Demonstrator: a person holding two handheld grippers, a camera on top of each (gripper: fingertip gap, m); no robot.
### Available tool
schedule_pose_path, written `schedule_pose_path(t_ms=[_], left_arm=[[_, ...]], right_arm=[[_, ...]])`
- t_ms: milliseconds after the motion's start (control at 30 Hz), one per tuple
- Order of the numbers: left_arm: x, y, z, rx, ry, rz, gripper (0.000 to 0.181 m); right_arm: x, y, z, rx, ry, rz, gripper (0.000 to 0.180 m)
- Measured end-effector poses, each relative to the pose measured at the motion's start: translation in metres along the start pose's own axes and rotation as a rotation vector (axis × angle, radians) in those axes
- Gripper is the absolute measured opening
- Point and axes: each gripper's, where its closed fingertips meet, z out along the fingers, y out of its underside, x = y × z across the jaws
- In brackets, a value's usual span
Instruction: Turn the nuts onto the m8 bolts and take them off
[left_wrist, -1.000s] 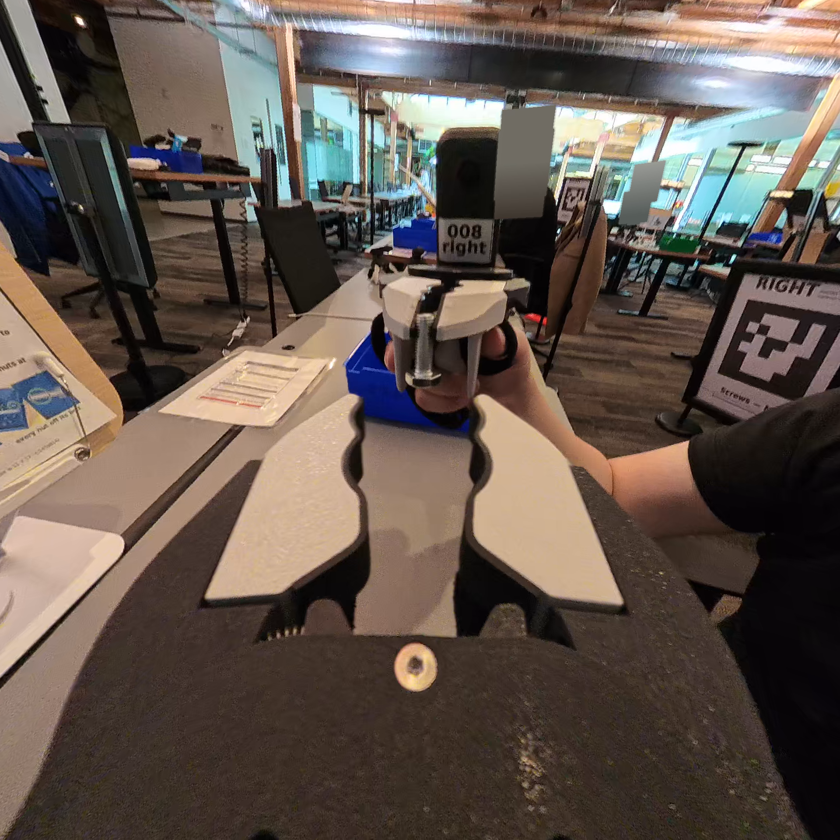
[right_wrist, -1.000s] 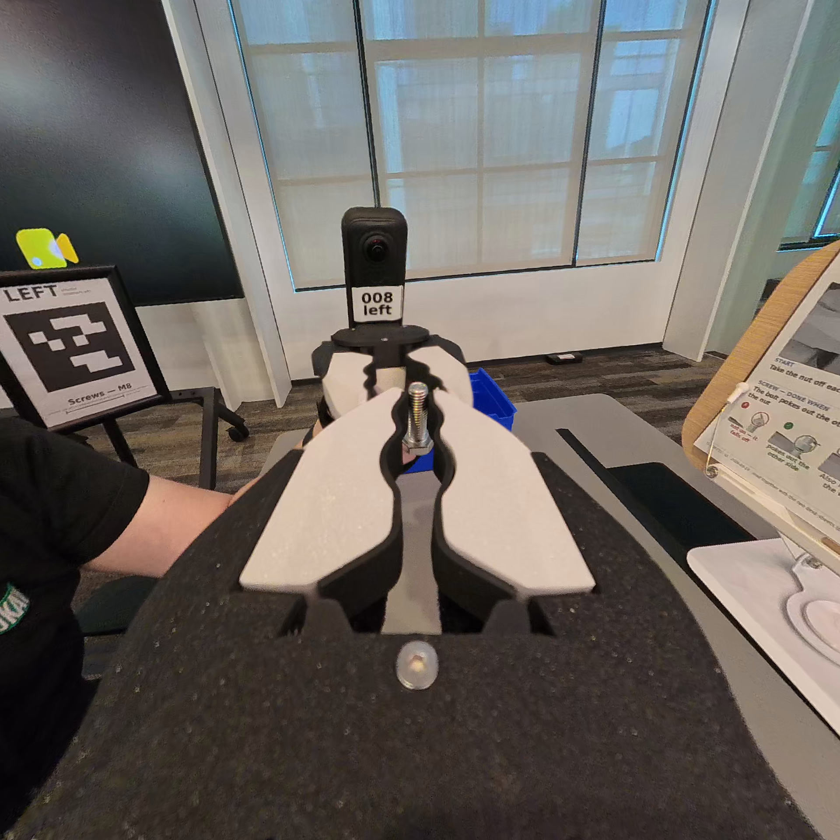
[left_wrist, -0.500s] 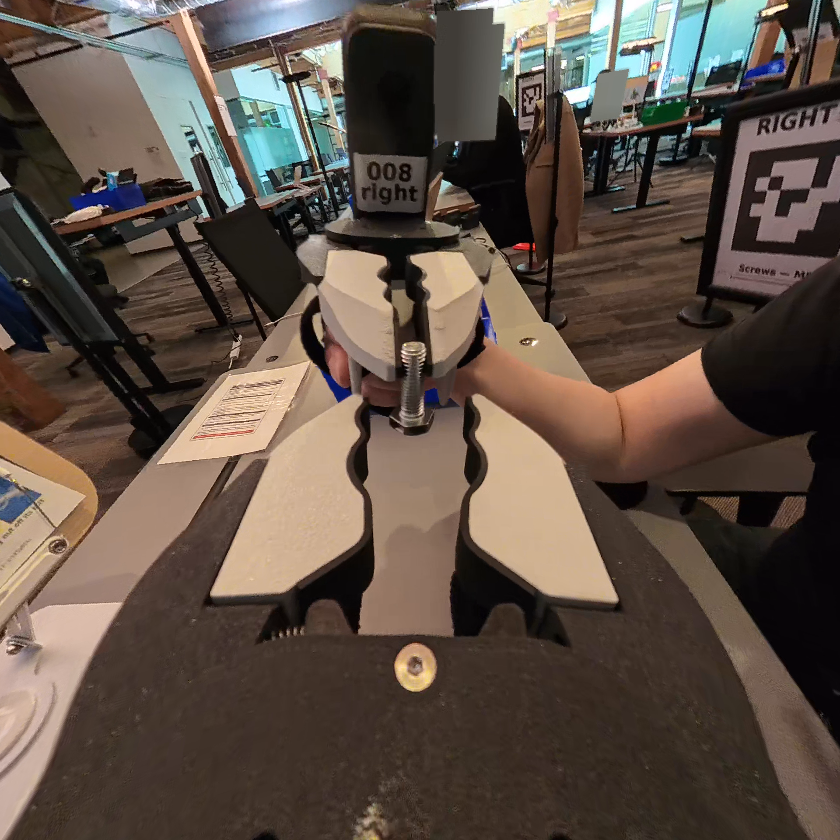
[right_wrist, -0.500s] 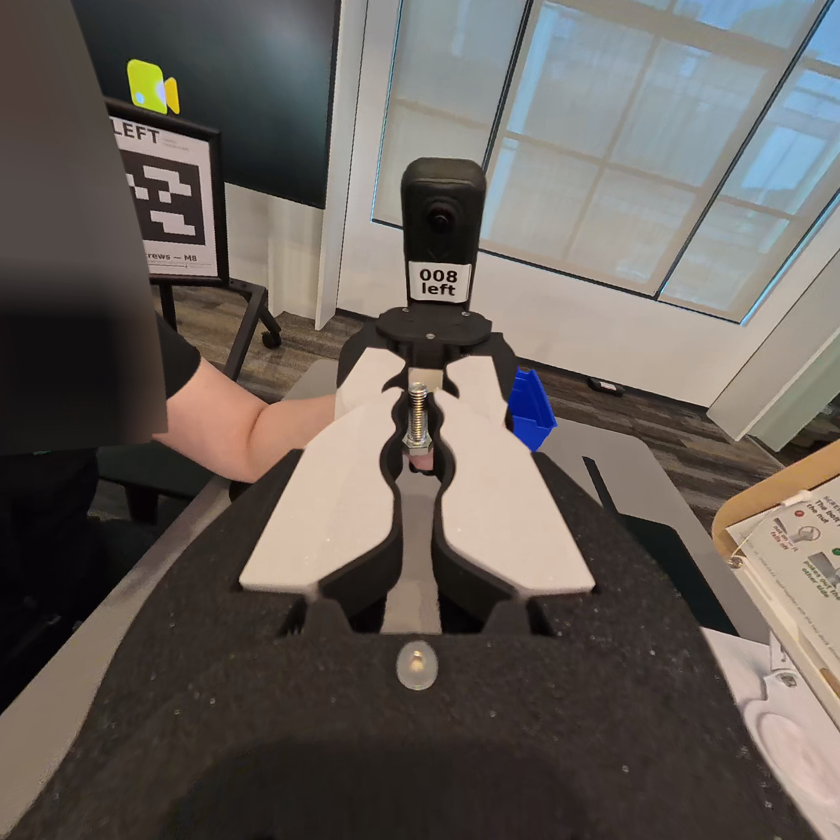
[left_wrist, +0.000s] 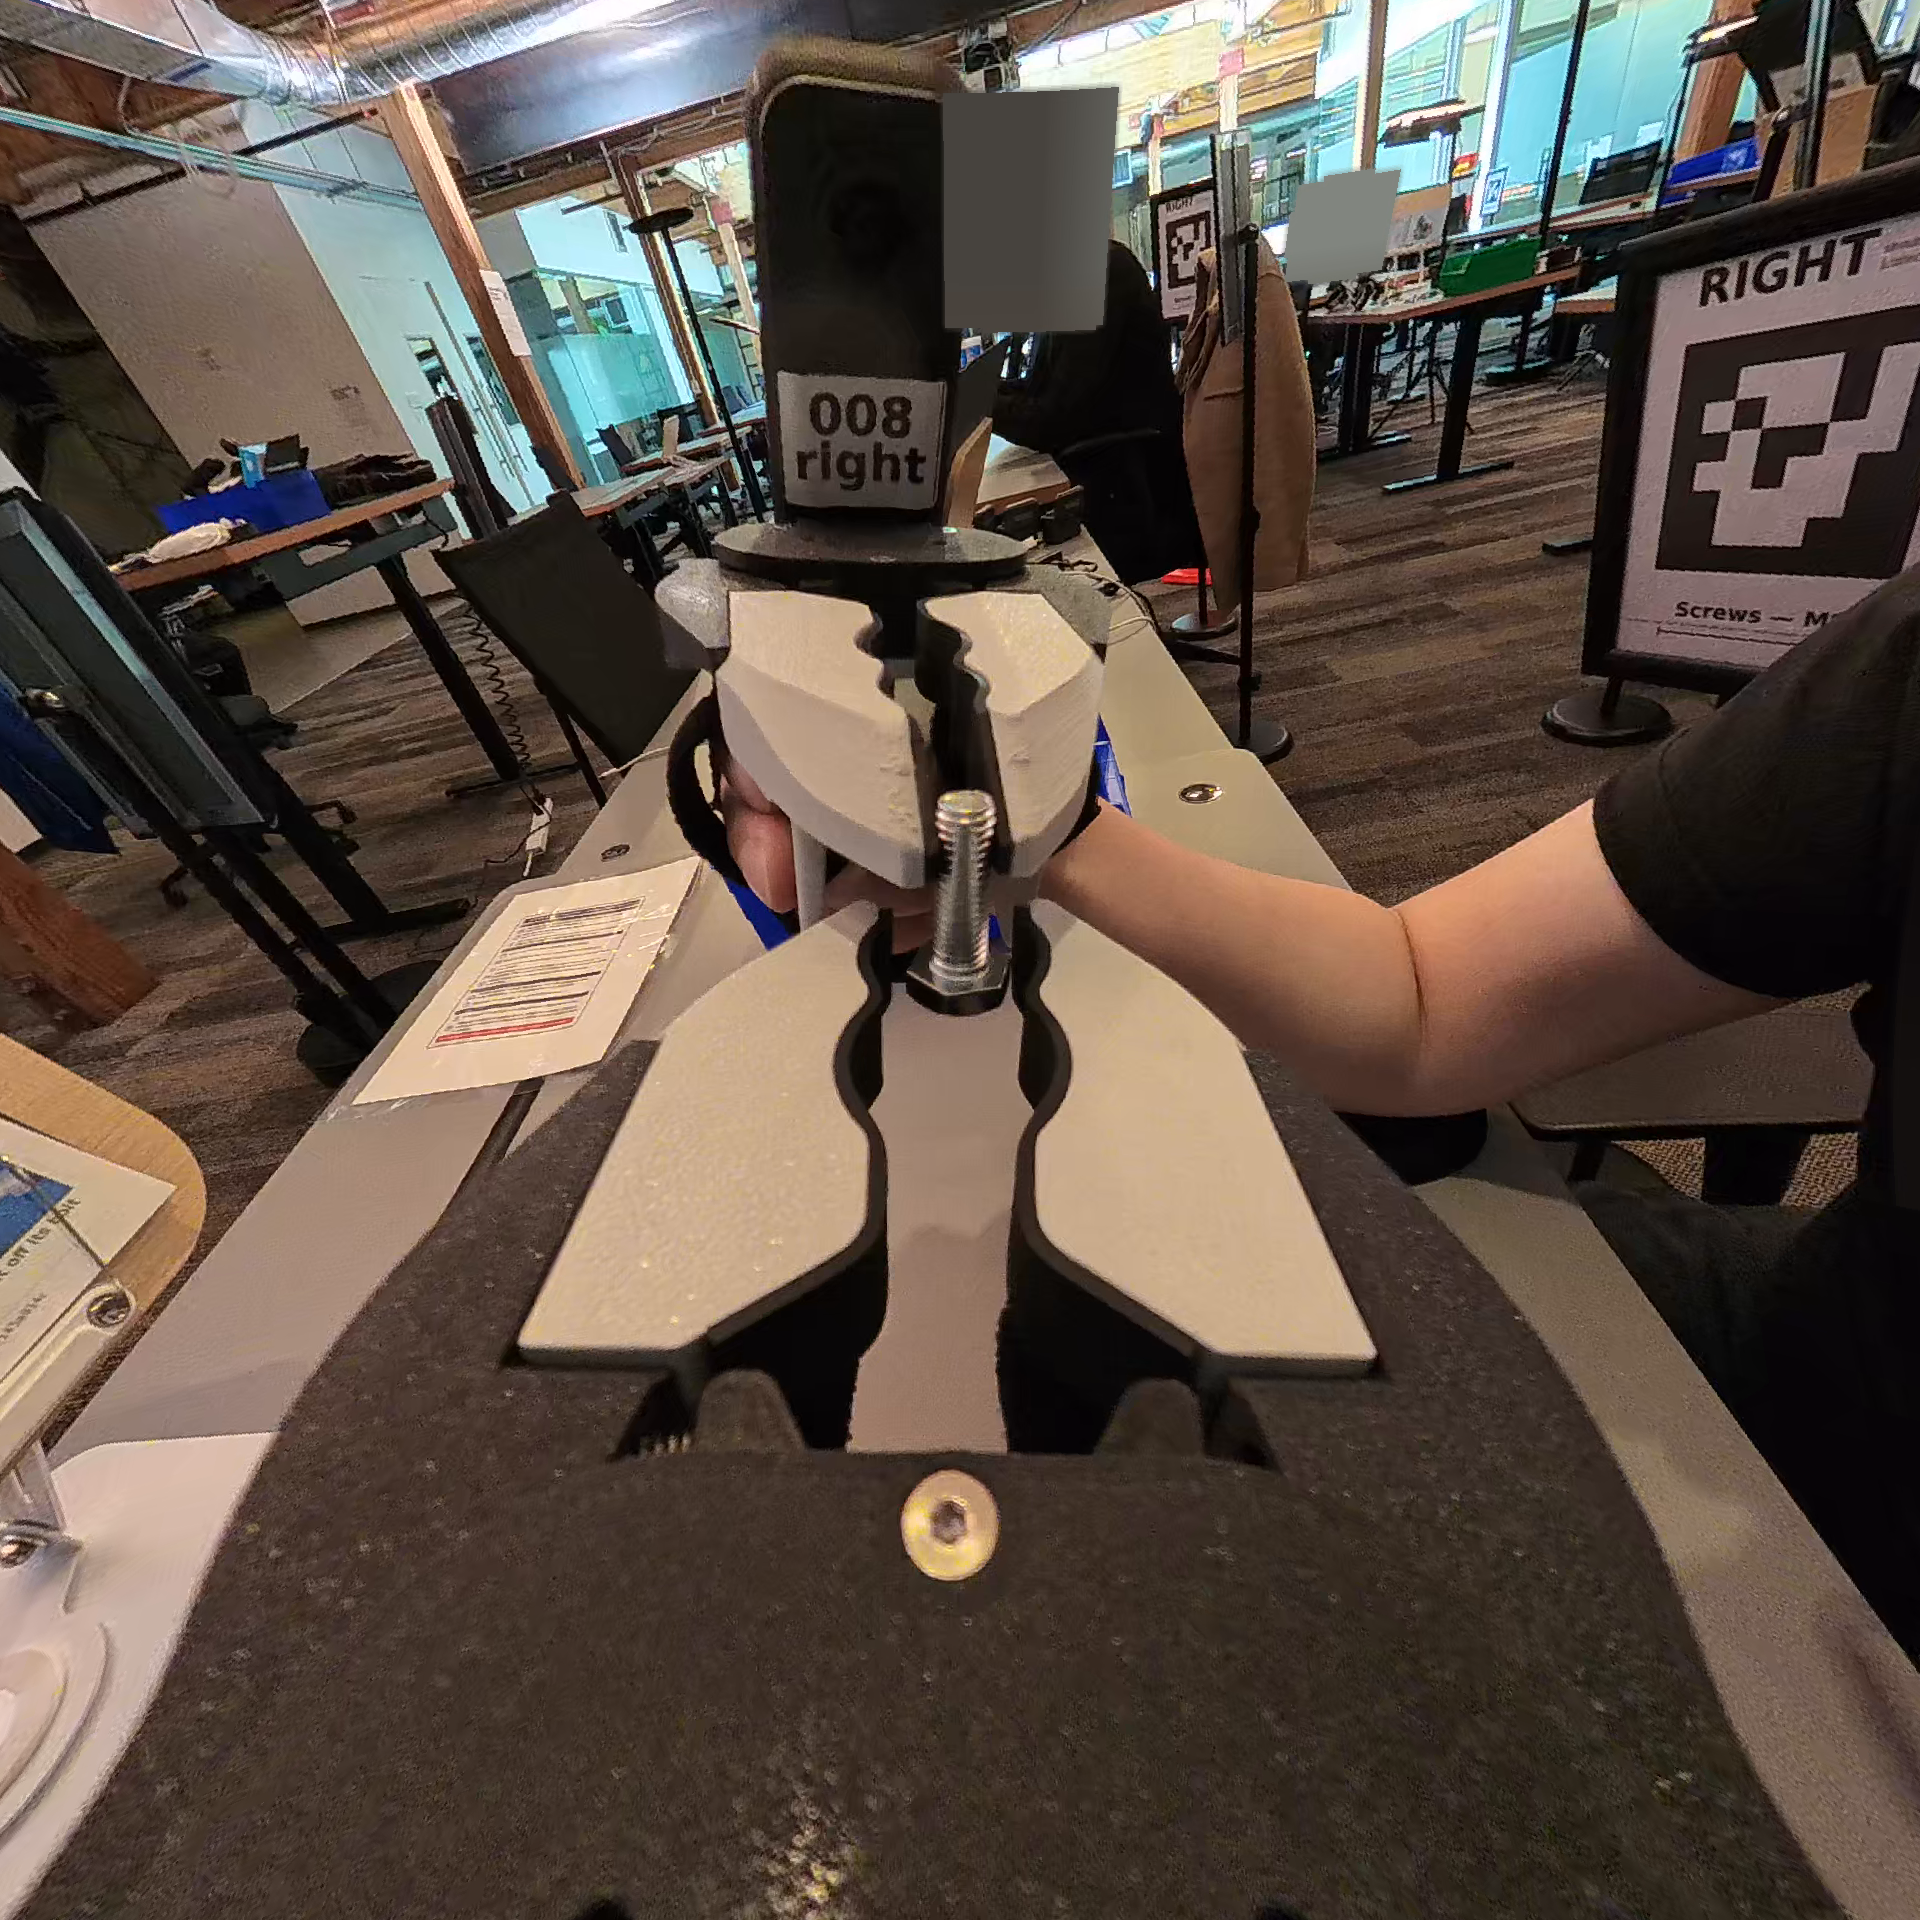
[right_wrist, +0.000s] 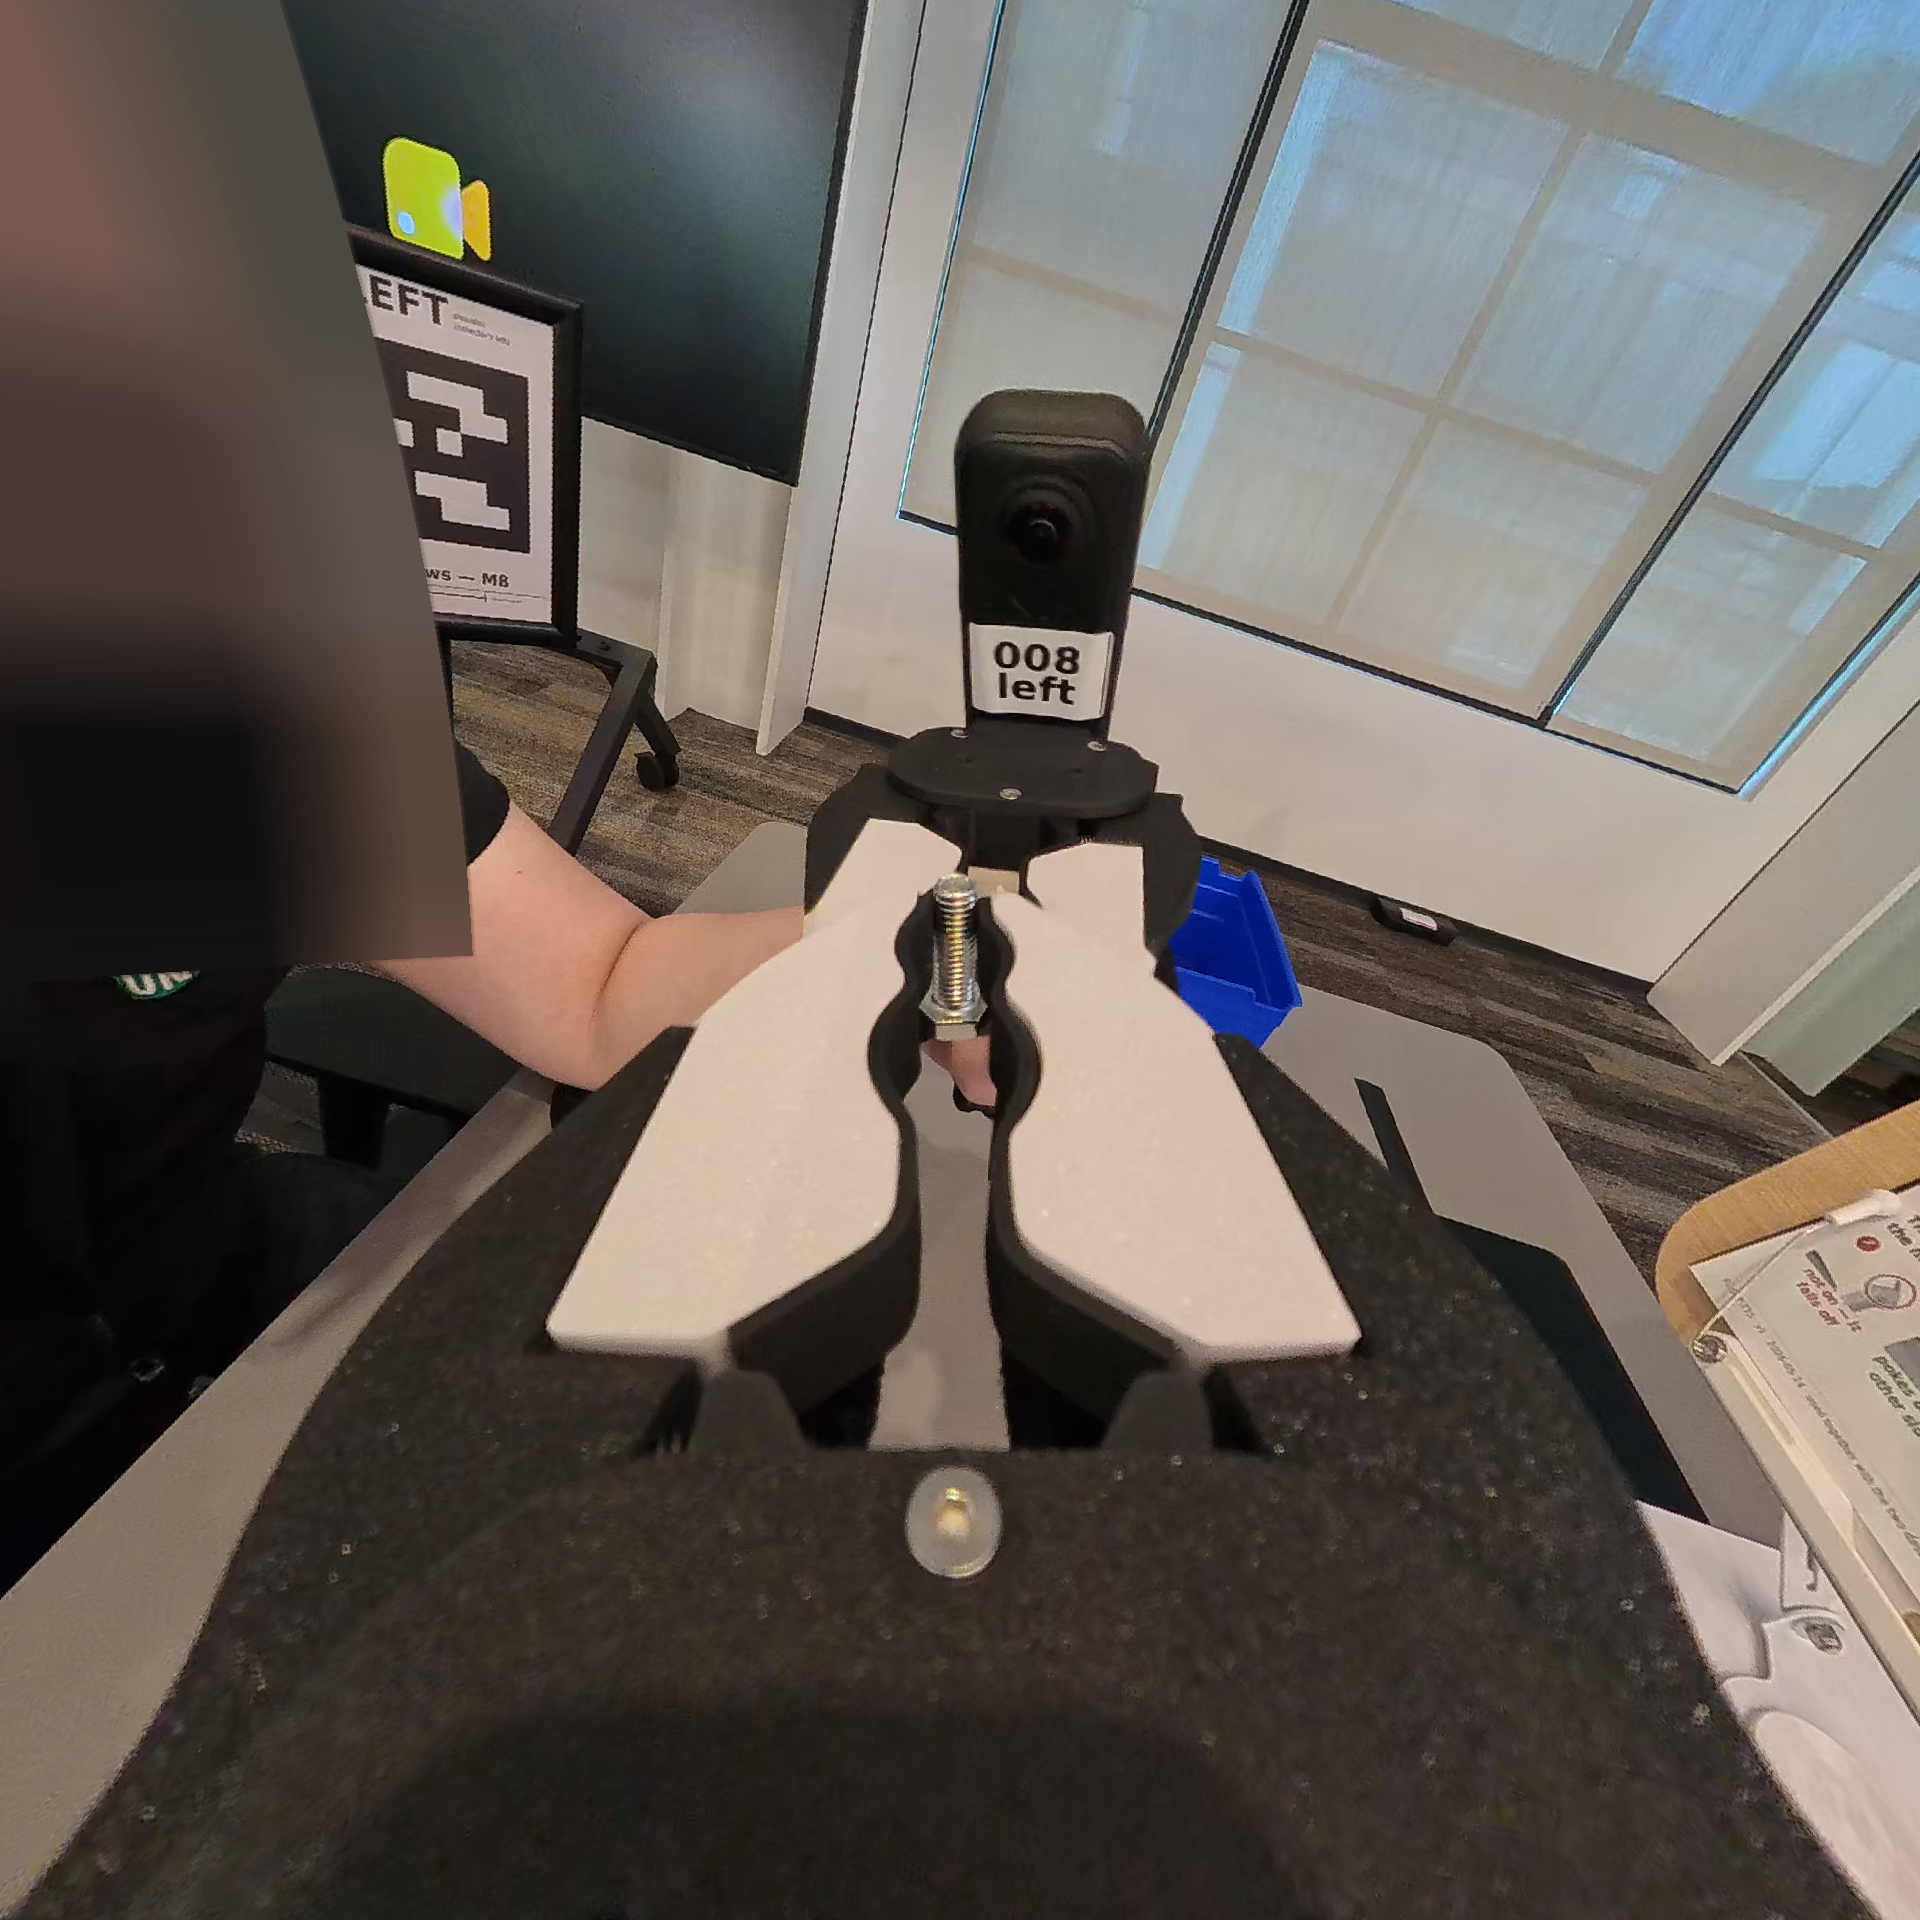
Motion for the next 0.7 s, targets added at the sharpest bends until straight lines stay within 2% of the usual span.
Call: schedule_pose_path(t_ms=[700], left_arm=[[0.011, 0.0, 0.004, -0.003, 0.042, 0.028, 0.011]], right_arm=[[-0.01, 0.0, -0.002, 0.015, -0.07, -0.005, 0.007]])
